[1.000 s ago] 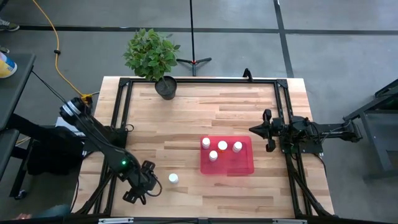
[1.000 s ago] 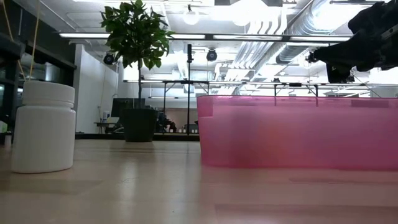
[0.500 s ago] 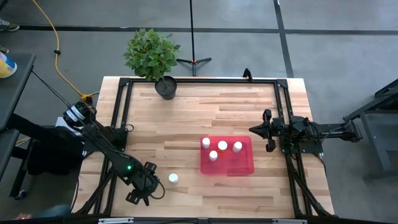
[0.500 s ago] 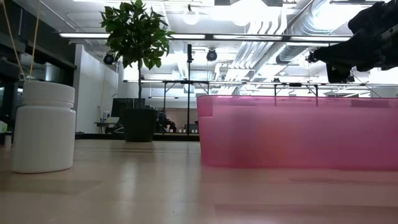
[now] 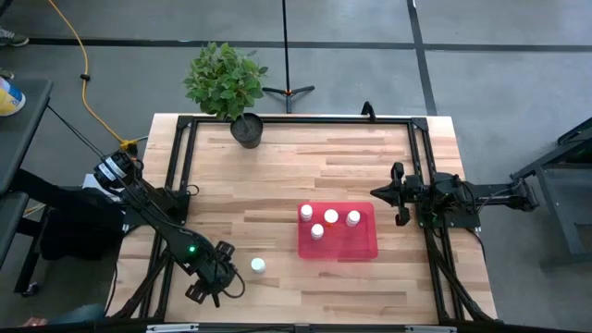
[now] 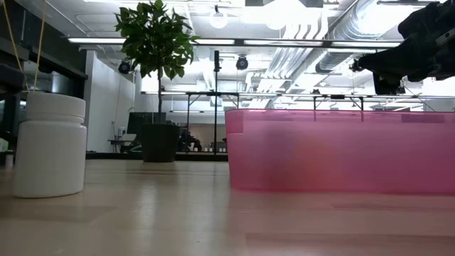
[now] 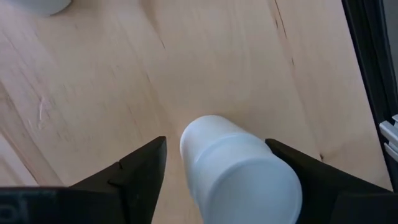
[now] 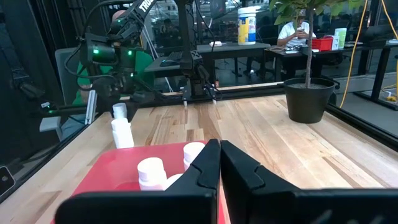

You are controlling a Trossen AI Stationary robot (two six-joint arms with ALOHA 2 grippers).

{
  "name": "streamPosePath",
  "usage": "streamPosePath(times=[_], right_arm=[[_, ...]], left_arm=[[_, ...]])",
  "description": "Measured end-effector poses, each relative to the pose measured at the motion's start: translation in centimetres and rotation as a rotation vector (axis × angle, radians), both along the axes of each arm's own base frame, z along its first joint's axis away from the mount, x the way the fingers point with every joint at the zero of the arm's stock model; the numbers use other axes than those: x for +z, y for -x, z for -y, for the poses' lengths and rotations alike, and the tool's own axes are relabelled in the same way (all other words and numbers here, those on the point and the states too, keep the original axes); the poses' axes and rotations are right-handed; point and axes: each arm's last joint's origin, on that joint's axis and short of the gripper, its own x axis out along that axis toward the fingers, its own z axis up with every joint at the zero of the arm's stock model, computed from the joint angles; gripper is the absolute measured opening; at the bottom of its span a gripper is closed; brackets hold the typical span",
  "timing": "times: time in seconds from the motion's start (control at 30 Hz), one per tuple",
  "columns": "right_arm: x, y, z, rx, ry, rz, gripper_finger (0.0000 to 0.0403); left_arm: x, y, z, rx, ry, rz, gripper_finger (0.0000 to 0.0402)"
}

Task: Pick and place pill bottles into a basket
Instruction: Put the white pill bottle into the pink bin

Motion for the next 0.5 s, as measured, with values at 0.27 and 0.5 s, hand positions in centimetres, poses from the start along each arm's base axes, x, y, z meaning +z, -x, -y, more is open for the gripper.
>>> streamPosePath(times=[0.27, 0.5], right_arm=[[0.00, 0.00, 0.00, 0.000, 0.000, 0.000, 0.0003], [0.00, 0.00, 0.00, 0.000, 0.017, -0.001, 0.0001]], left_arm=[[0.00, 0.01, -0.01, -0.016, -0.002, 0.004, 0.0256], [0.00, 0.01, -0.01, -0.016, -0.002, 0.003, 0.0230]])
